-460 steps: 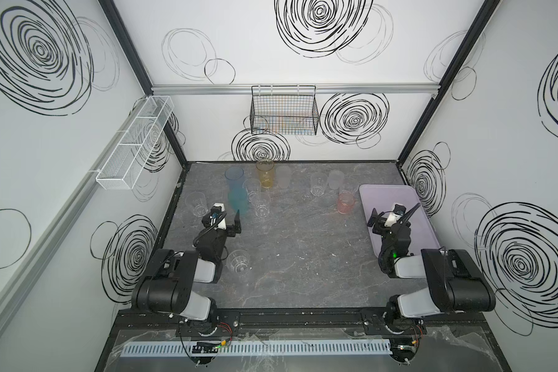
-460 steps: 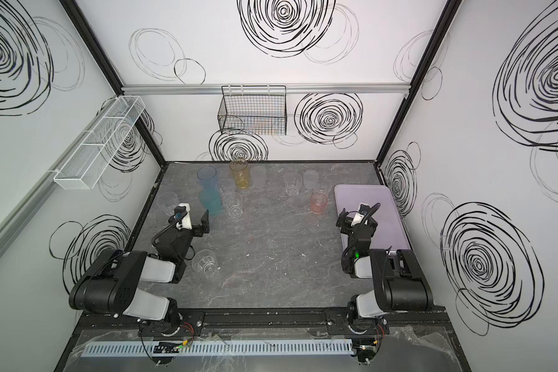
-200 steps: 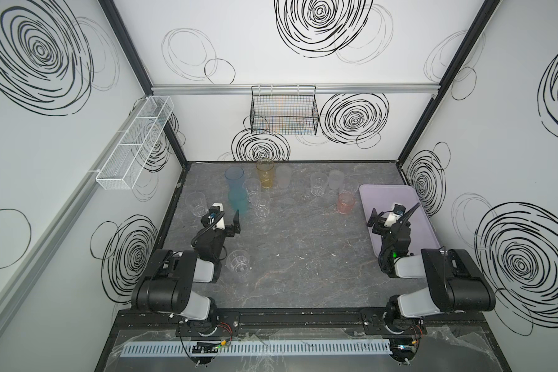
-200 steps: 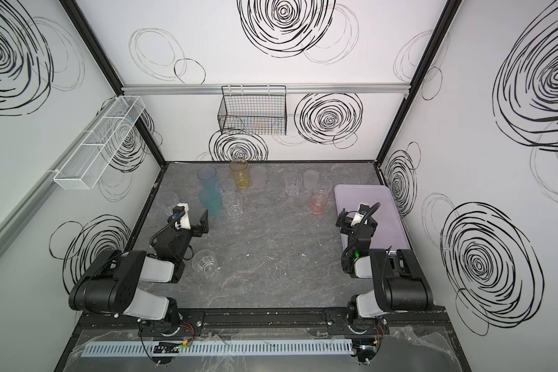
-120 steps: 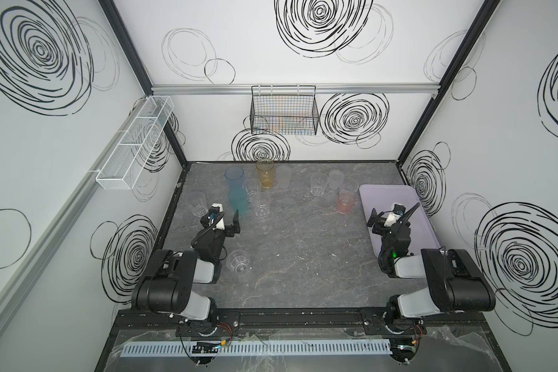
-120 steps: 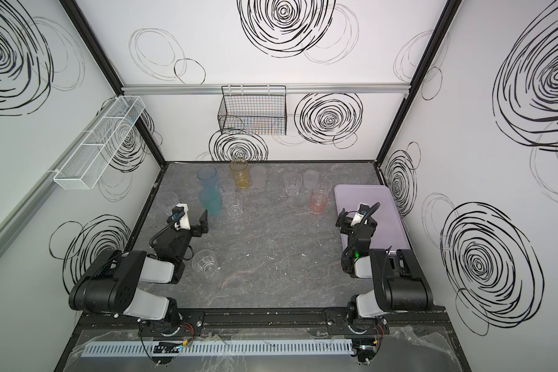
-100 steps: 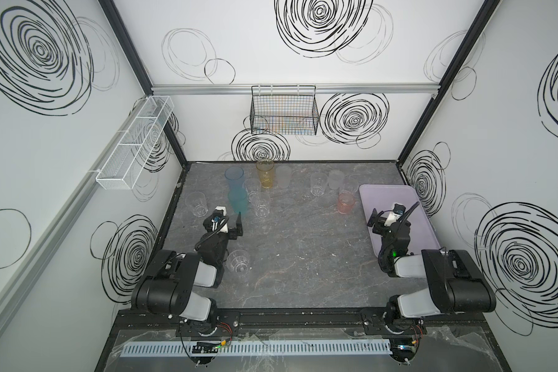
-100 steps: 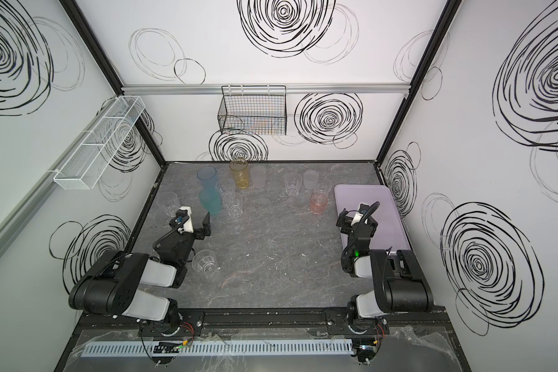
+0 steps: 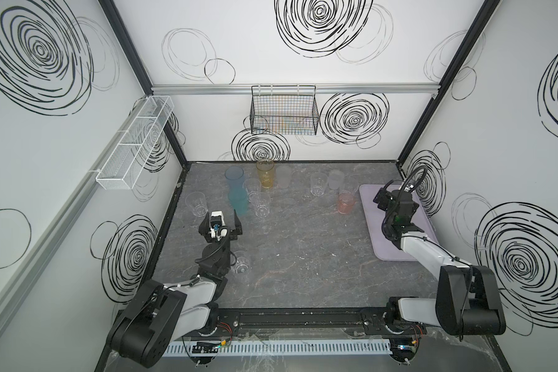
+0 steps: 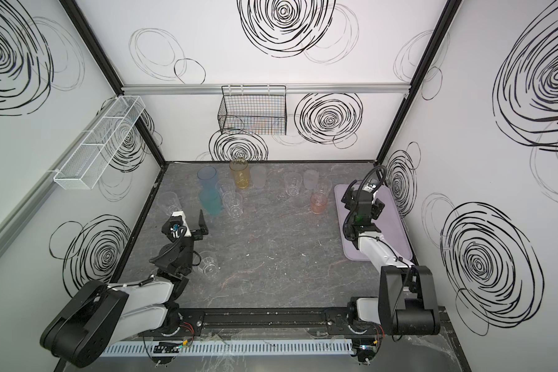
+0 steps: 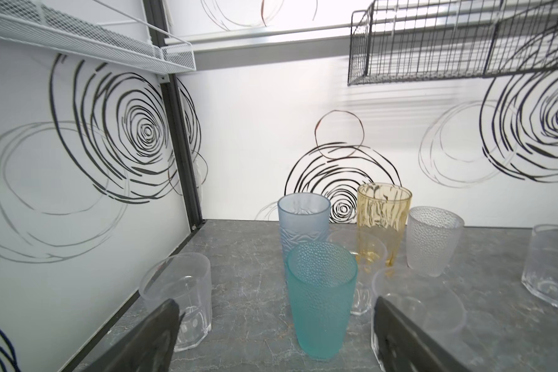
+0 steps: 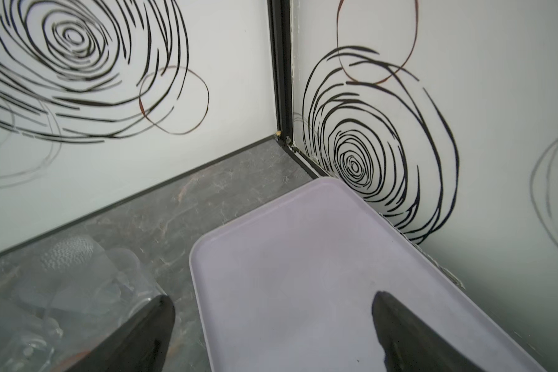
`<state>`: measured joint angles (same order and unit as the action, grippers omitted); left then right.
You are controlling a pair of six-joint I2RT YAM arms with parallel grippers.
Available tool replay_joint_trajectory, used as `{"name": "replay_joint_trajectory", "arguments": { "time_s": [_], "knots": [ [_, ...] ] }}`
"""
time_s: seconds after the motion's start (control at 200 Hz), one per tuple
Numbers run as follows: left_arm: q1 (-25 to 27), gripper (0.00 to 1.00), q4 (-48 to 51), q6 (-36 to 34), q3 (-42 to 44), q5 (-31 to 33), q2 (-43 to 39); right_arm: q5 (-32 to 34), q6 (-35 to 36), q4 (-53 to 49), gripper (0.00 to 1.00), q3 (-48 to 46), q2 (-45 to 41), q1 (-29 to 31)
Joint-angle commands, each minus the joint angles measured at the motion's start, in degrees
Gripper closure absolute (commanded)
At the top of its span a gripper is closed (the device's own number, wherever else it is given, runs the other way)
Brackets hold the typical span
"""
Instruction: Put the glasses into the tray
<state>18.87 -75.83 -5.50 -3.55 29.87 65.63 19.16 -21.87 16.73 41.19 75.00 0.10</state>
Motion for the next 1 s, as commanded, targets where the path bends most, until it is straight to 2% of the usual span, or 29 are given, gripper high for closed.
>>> {"name": "replay_joint_trajectory", "arguments": {
  "time_s": [0.0, 0.06, 0.095, 0.17, 0.24, 0.32, 0.425, 0.45, 0.525, 0.595, 0.655, 0.77, 0.895, 0.991],
  "knots": [
    [2.93, 0.04, 3.73, -0.09, -1.96, 9.84, -5.69, -5.14, -15.76, -16.06, 0.0, 3.67, 0.02, -1.56],
    [4.29, 0.04, 8.87, 0.13, -3.46, 13.37, -9.22, -21.41, -14.53, -13.1, 0.0, 3.24, 0.85, -5.73],
    [5.08, 0.04, 12.53, 1.31, -4.83, 14.99, -11.12, -26.88, -14.38, -12.4, 0.0, 3.08, 1.35, -7.15],
    [6.45, 0.04, 23.62, 6.21, -9.13, 14.6, -14.84, -27.74, -15.65, -14.49, 0.0, 3.48, 3.25, -7.31],
    [6.57, 0.04, 34.69, 11.17, -14.66, 11.03, -17.36, -29.15, -16.19, -20.1, 0.01, 5.33, 5.65, -7.31],
    [6.4, 0.04, 43.7, 17.1, -19.5, 6.15, -19.0, -31.45, -15.47, -24.68, 0.07, 5.32, 7.45, -7.33],
    [5.57, 0.04, 56.12, 33.97, -23.81, 5.59, -22.43, -35.04, -13.86, -24.92, 0.17, 0.94, 5.81, -6.92],
    [4.52, 0.04, 56.68, 35.99, -23.89, 2.58, -23.58, -34.85, -13.5, -24.97, 0.2, -0.27, 5.02, -6.68],
    [0.0, 0.03, 52.19, 36.65, -21.8, -12.12, -26.55, -33.88, -13.36, -25.19, 0.24, -3.58, 2.12, -5.53],
    [-1.81, 0.03, 56.02, 39.82, -23.65, -14.98, -26.46, -32.36, -13.59, -25.69, 0.25, -5.76, -0.38, -4.17],
    [-1.14, 0.04, 60.02, 37.54, -27.15, -17.65, -24.12, -30.16, -13.43, -26.28, 0.24, -6.54, -1.48, -2.85],
    [3.2, 0.04, 65.95, 35.33, -32.15, -18.15, -19.71, -28.04, -13.6, -27.04, 0.24, -8.27, -1.3, -0.75],
    [11.01, 0.04, 61.82, 35.41, -30.07, -16.88, -18.71, -28.12, -13.65, -26.65, 0.23, -11.09, -0.54, -0.04],
    [17.55, 0.03, 60.09, 33.81, -28.75, -13.02, -16.38, -27.61, -13.51, -27.23, 0.23, -12.66, -0.99, 1.78]
  ]
}}
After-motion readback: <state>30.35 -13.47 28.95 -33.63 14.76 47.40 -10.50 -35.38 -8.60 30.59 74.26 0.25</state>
